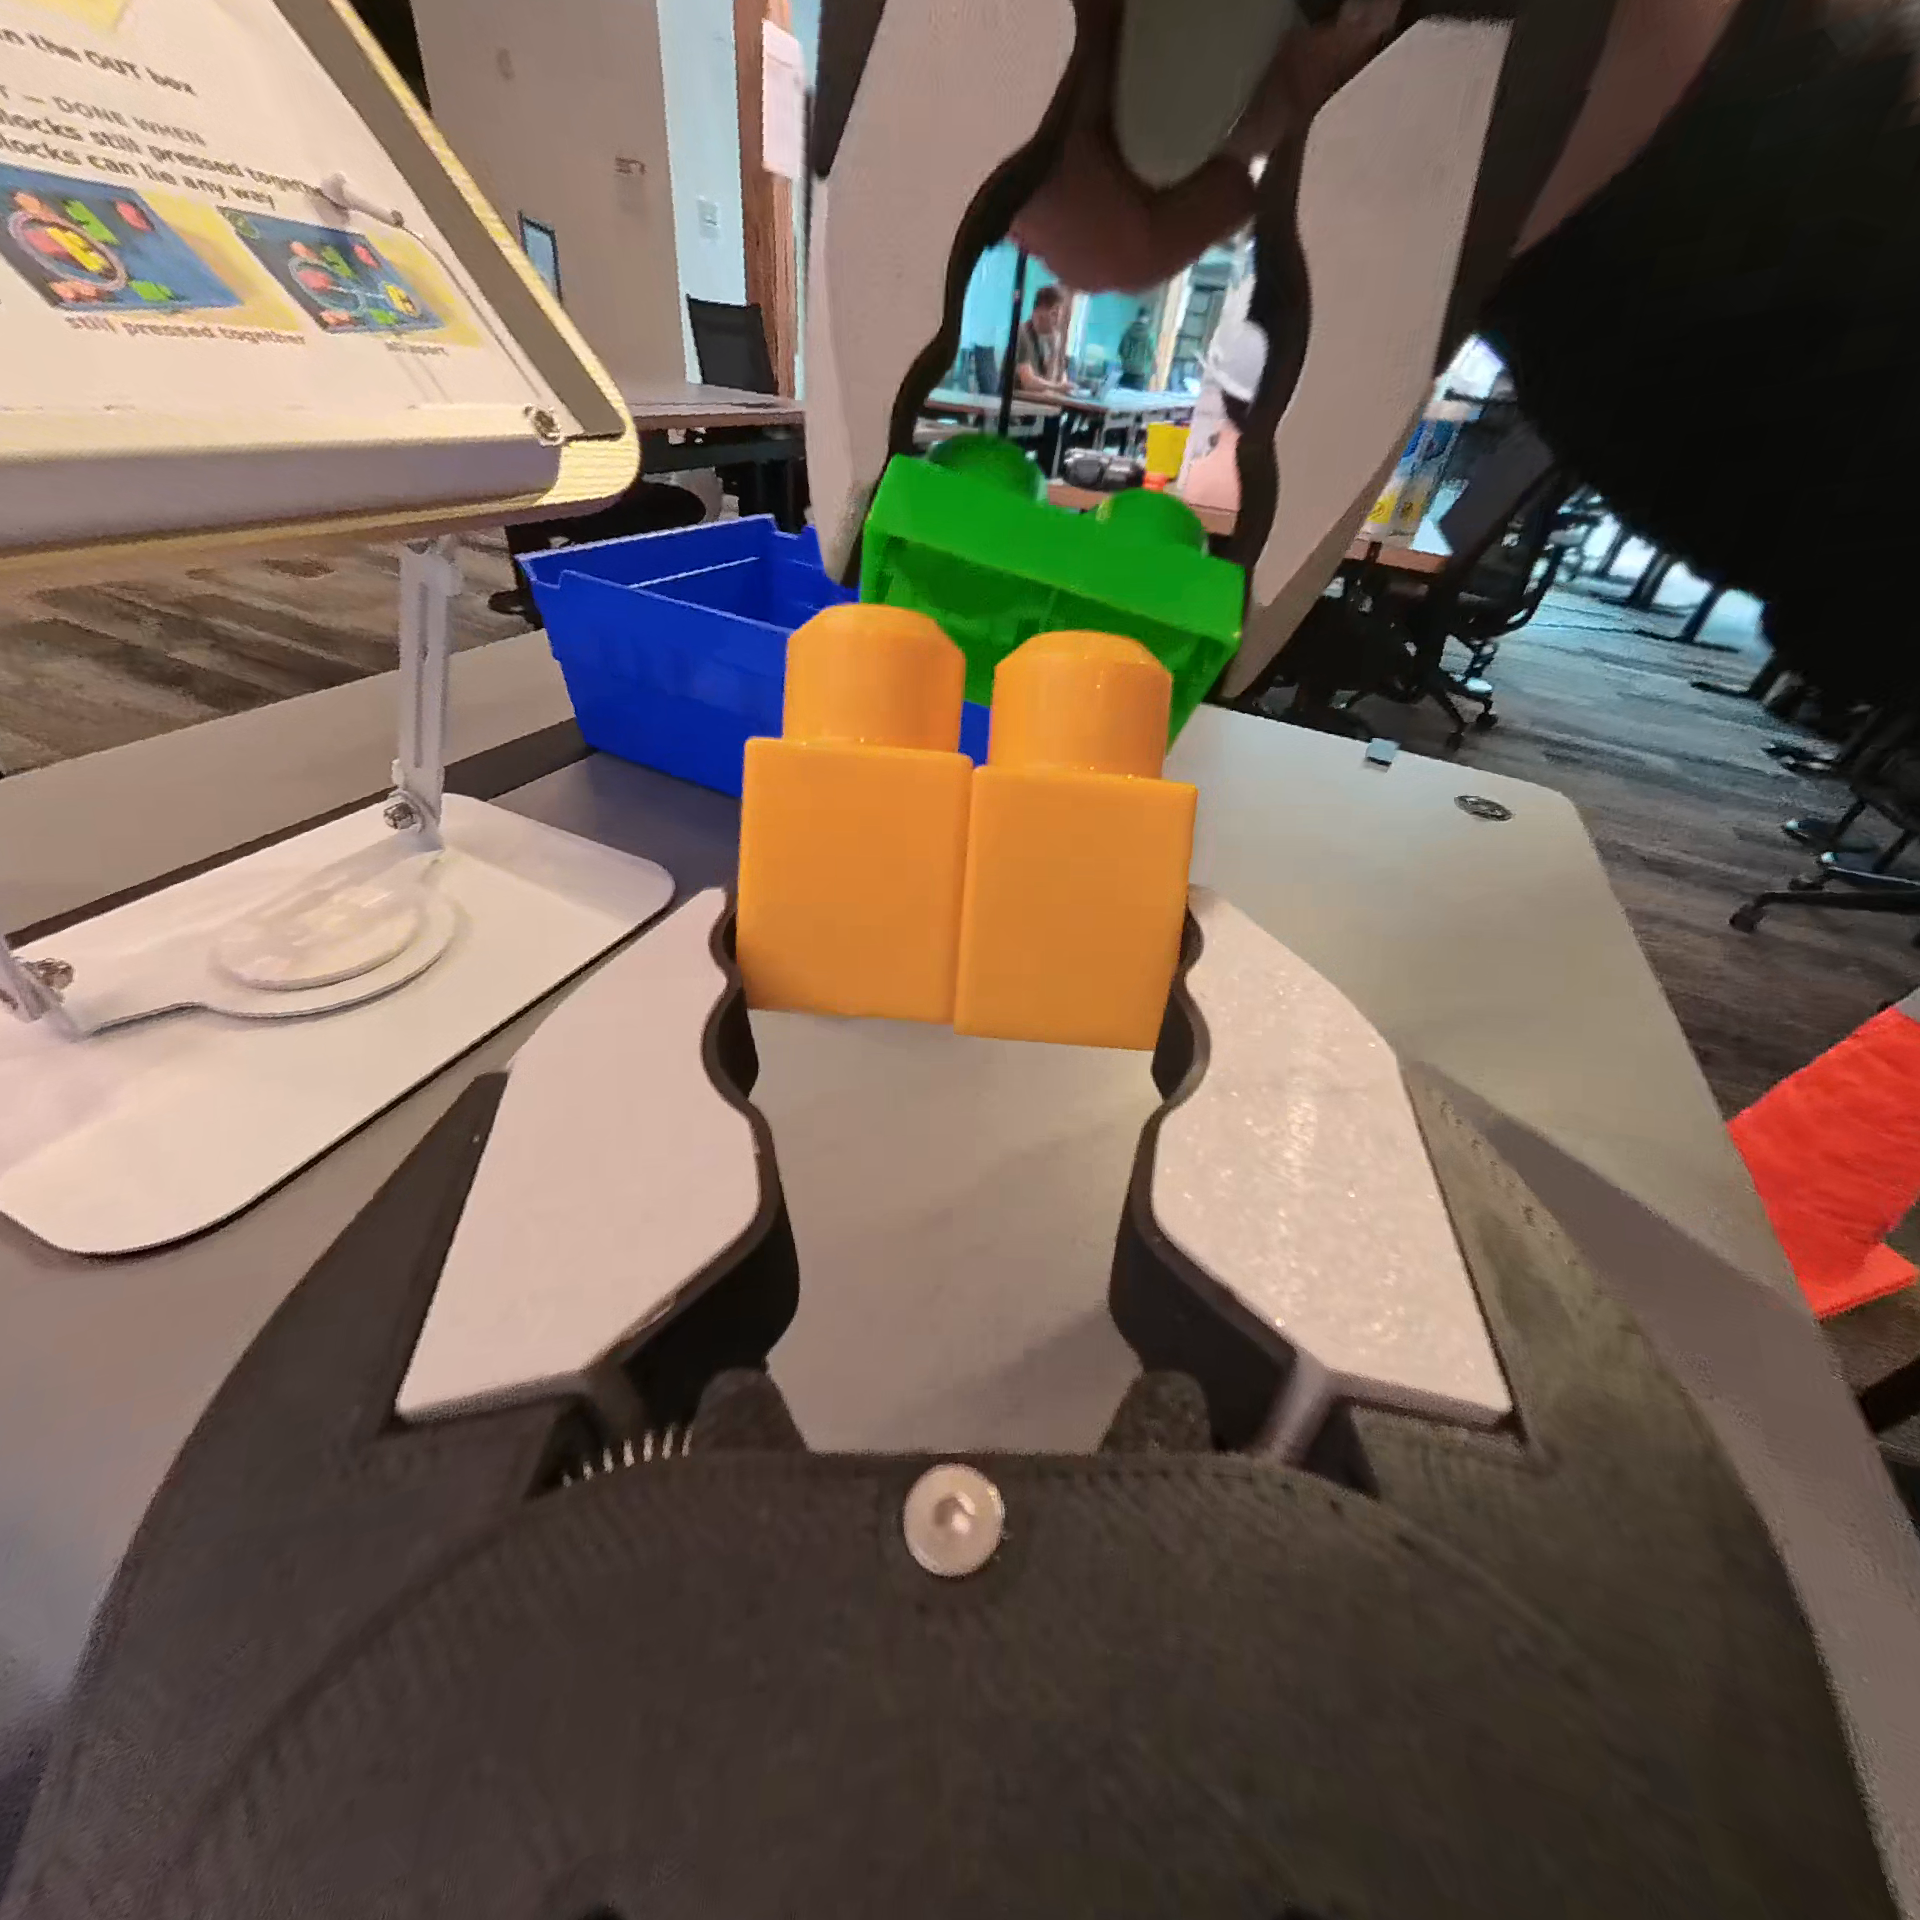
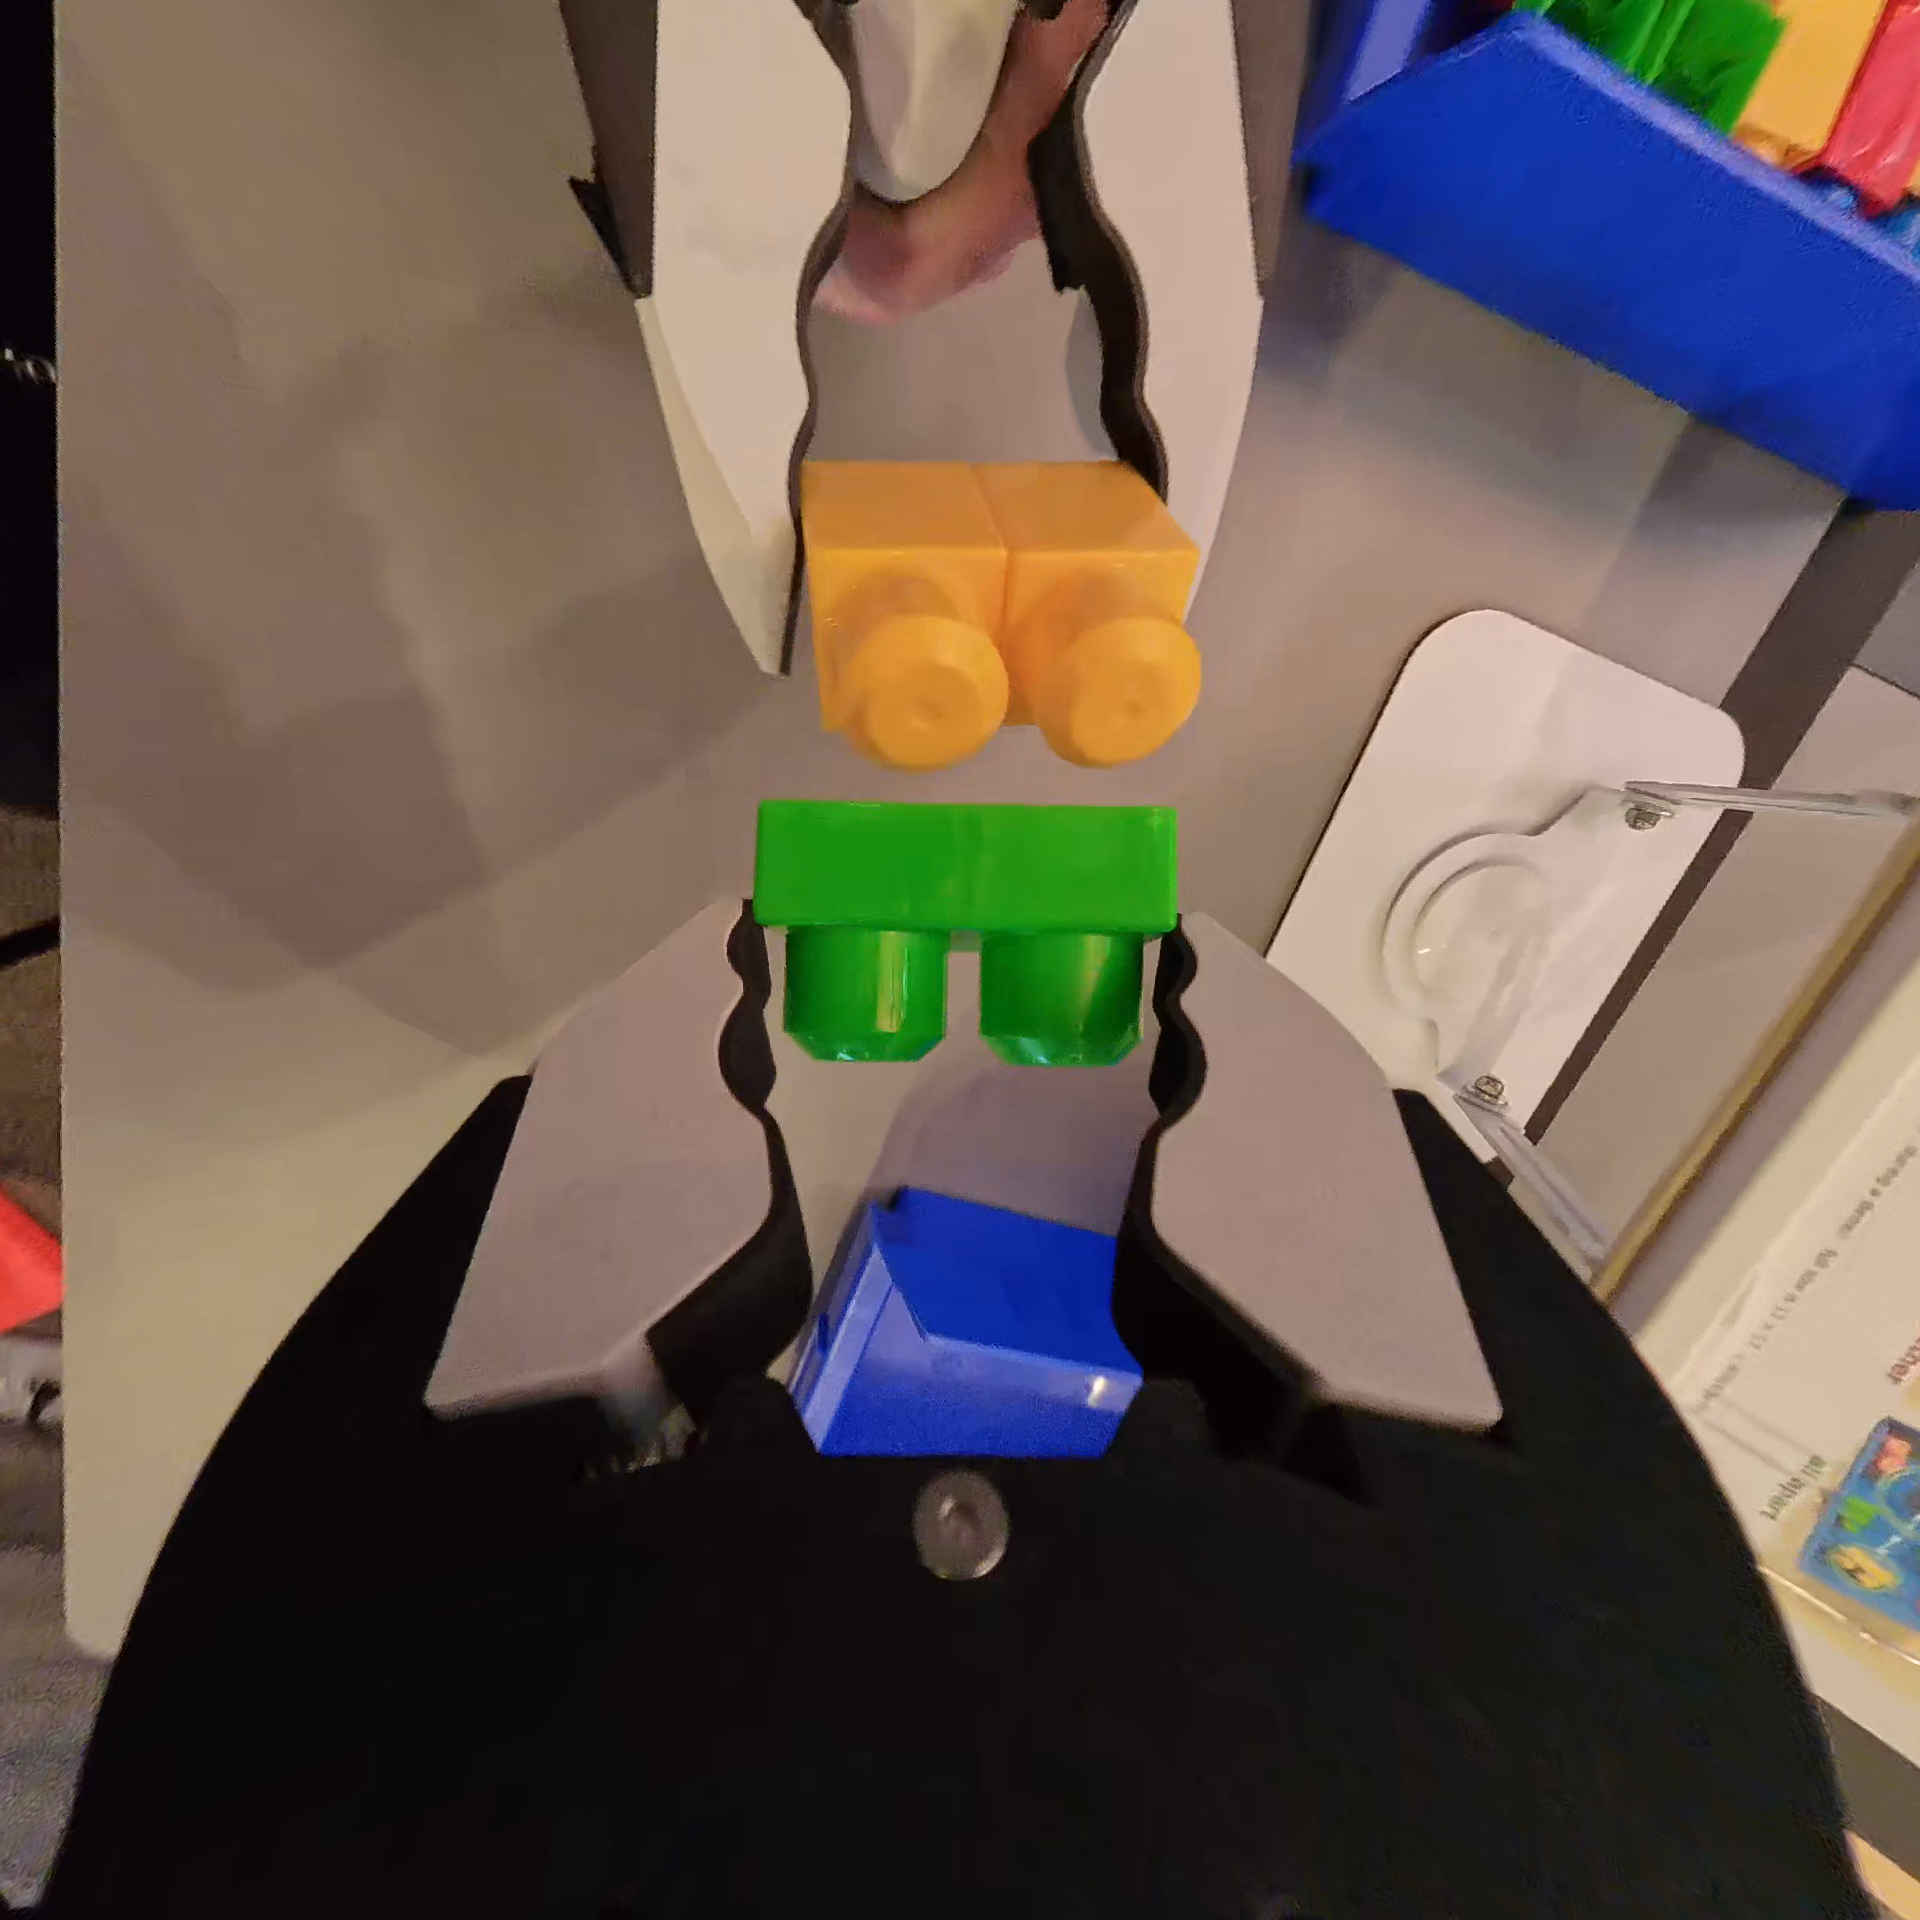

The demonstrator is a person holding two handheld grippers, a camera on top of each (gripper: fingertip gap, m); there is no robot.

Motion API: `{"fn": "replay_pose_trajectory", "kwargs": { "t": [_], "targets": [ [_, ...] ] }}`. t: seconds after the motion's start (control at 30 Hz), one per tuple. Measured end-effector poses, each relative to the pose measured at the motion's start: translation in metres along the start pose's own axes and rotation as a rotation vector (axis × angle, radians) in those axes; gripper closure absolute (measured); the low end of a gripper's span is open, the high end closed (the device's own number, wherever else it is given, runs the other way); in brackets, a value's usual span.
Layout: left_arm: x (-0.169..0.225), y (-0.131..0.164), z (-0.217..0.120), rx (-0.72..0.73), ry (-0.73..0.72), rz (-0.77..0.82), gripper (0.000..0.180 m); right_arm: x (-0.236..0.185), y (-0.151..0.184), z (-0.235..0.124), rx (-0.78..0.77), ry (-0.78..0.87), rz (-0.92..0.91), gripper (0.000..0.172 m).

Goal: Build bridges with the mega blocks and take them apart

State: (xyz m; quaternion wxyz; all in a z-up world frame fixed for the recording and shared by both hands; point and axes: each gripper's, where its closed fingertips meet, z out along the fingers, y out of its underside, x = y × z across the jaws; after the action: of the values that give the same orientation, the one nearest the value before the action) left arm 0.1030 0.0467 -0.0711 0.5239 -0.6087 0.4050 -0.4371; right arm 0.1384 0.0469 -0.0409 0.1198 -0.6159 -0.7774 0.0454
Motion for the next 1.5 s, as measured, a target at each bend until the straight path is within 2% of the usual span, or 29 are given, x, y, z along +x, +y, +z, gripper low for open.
{"fn": "replay_pose_trajectory", "kwargs": {
  "t": [0.23,0.67,1.5],
  "targets": [
    [-0.001,0.002,0.002,-0.033,-0.043,0.059,0.105,0.003,-0.007,0.002,-0.137,-0.059,-0.052,0.099],
    [0.000,0.005,0.004,-0.077,-0.075,0.112,0.105,0.004,-0.018,0.009,-0.240,-0.057,-0.121,0.099],
    [0.002,-0.013,-0.006,-0.040,-0.159,0.212,0.106,0.003,-0.033,0.001,-0.168,0.002,-0.179,0.100]
  ]
}}
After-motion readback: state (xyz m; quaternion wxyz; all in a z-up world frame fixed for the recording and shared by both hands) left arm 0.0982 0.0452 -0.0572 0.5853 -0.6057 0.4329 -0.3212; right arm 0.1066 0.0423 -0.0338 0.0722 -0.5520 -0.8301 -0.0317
